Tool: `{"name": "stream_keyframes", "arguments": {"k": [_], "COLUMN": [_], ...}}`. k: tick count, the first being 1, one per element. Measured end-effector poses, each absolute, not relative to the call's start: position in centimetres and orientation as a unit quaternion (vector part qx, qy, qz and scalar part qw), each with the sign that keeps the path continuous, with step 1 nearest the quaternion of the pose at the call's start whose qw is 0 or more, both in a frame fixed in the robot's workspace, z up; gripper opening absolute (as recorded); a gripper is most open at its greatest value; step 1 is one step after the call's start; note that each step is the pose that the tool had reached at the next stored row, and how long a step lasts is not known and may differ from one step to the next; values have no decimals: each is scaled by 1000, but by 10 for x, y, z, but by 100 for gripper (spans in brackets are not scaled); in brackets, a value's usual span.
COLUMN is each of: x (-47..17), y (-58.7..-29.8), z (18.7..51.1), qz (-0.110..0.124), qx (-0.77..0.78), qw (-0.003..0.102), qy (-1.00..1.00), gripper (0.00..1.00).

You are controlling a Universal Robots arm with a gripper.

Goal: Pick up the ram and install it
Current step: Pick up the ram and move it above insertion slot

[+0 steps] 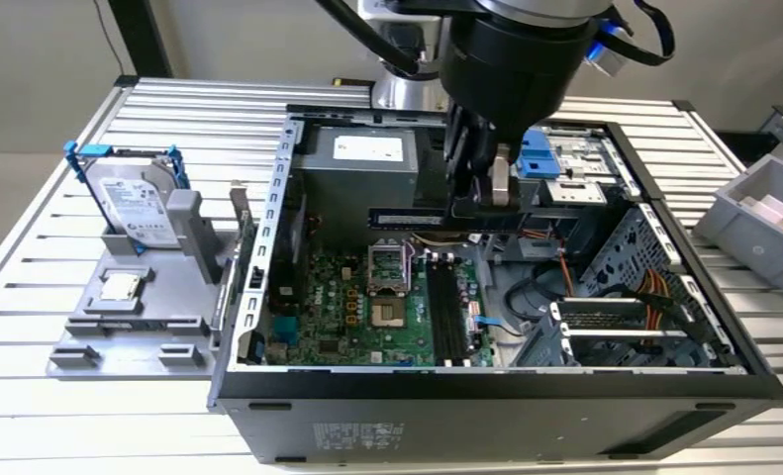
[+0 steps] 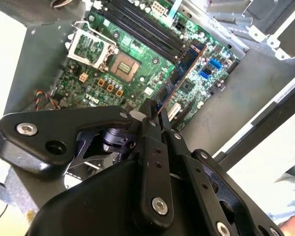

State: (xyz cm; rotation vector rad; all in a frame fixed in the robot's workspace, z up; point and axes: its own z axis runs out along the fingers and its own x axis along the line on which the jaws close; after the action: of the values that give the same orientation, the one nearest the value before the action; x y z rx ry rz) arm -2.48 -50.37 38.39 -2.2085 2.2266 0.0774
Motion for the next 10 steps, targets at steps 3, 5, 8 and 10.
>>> {"name": "stream_keyframes", "arguments": {"k": [3,5,8,10], "x": [-20,-17,-12,-9], "y": [-502,-501,-499,-498], "z": [384,384,384,384], "qz": [25,25,25,25], "qx": [-704,-704,-704,-704], "qw": [2,2,2,2], "qy": [710,710,710,710], "gripper": [0,0,0,0]}}
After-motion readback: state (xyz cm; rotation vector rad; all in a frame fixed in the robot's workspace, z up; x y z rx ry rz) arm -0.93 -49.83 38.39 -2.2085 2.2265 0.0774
